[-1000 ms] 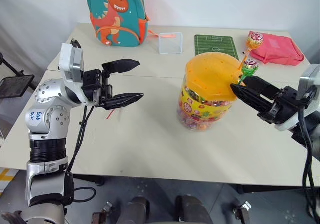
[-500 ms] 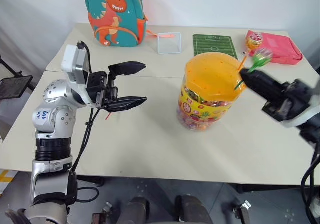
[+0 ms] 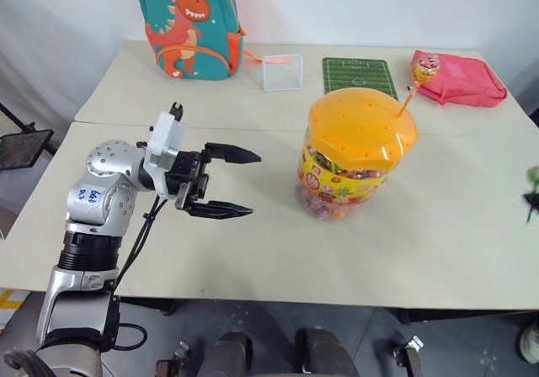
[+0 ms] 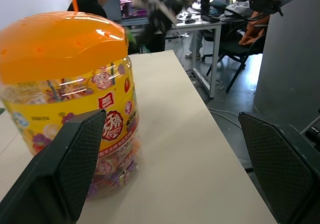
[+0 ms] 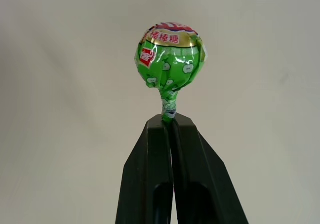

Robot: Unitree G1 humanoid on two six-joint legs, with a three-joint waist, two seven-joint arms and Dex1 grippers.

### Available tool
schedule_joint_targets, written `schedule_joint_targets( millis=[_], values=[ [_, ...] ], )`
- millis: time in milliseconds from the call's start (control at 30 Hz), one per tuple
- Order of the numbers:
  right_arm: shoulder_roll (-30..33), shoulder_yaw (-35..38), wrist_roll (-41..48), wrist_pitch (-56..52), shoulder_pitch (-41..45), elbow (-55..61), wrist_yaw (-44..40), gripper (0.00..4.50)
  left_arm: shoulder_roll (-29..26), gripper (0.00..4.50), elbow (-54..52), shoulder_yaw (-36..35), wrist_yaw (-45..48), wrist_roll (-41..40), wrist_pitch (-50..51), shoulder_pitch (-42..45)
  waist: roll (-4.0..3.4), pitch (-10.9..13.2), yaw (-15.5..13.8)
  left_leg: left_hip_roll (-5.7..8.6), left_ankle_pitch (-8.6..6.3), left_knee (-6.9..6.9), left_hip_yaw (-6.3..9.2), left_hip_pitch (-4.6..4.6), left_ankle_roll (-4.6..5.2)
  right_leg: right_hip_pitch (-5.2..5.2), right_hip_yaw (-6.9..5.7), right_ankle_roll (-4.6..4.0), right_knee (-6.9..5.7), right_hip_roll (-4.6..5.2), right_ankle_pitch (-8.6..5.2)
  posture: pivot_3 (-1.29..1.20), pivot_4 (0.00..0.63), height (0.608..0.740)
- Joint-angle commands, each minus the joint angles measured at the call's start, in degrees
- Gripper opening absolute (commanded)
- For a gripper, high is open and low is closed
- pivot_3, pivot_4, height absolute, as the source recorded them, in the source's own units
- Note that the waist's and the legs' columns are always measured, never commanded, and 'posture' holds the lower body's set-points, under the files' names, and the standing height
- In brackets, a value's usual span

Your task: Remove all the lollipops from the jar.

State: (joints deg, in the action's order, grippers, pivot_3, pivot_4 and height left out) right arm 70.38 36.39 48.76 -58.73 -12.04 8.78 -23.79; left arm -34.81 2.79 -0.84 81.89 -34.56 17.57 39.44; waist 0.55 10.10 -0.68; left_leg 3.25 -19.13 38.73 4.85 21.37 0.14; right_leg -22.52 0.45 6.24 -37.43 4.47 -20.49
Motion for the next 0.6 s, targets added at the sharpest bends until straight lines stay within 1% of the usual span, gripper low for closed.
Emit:
schedule_joint_targets(
  millis=[33, 167, 233, 333, 433, 600],
  values=[
    [1.9, -4.5, -6.3, -0.6, 0.9, -3.8, -2.0, 0.01, -0.5, 4.5, -1.7, -0.6, -0.2, -0.4, 0.2, 0.1, -0.05, 0.0, 0.0, 0.01, 0.0, 0.0, -0.01, 0.0, 0.0, 0.0, 0.01, 0.0, 0.0, 0.01, 0.0, 0.0, 0.15, 0.74],
    [-0.3, -10.1, -9.8, 1.4, 3.9, -6.8, -5.3, 0.01, -1.1, 4.5, -3.3, -1.4, -1.2, -1.1, 1.6, -0.9, -0.05, 0.0, -0.1, 0.01, 0.0, 0.0, 0.01, 0.01, 0.0, -0.02, -0.01, 0.0, 0.0, 0.01, 0.0, 0.0, 0.15, 0.74],
    [-1.1, -11.3, -10.9, 1.4, 5.7, -7.4, -5.9, 0.01, -1.4, 4.5, -4.3, -1.6, -1.5, -1.3, 2.2, -1.6, -0.05, 0.0, -0.1, 0.01, 0.0, 0.0, 0.01, 0.0, -0.01, -0.02, 0.0, 0.0, 0.01, 0.03, 0.0, 0.0, 0.15, 0.74],
    [-1.9, -11.1, -11.7, 0.1, 7.3, -7.6, -6.8, 0.01, -2.0, 4.5, -5.8, -2.2, -2.2, -1.7, 3.3, -2.6, -0.09, 0.0, -0.2, 0.01, 0.0, 0.01, 0.01, 0.01, -0.01, -0.05, 0.0, 0.0, 0.02, 0.04, 0.0, 0.0, 0.15, 0.74],
    [-2.2, -10.6, -13.3, 1.2, 7.4, -7.5, -8.5, 0.67, -2.5, 4.5, -6.3, -2.6, -2.7, -1.9, 3.8, -3.0, -0.1, 0.0, -0.5, 0.01, 0.0, 0.01, 0.04, 0.01, -0.02, -0.05, 0.0, 0.0, 0.04, 0.04, 0.0, 0.0, 0.15, 0.74],
    [-2.9, -5.5, -14.5, 6.7, 7.7, -6.4, -13.9, 2.34, -3.2, 4.5, -5.8, -3.3, -3.1, -2.1, 4.2, -2.7, -0.11, 0.0, -0.8, 0.04, 0.0, 0.03, 0.03, 0.03, -0.02, -0.04, -0.01, 0.0, 0.08, 0.07, 0.0, 0.0, 0.15, 0.74]
  ],
)
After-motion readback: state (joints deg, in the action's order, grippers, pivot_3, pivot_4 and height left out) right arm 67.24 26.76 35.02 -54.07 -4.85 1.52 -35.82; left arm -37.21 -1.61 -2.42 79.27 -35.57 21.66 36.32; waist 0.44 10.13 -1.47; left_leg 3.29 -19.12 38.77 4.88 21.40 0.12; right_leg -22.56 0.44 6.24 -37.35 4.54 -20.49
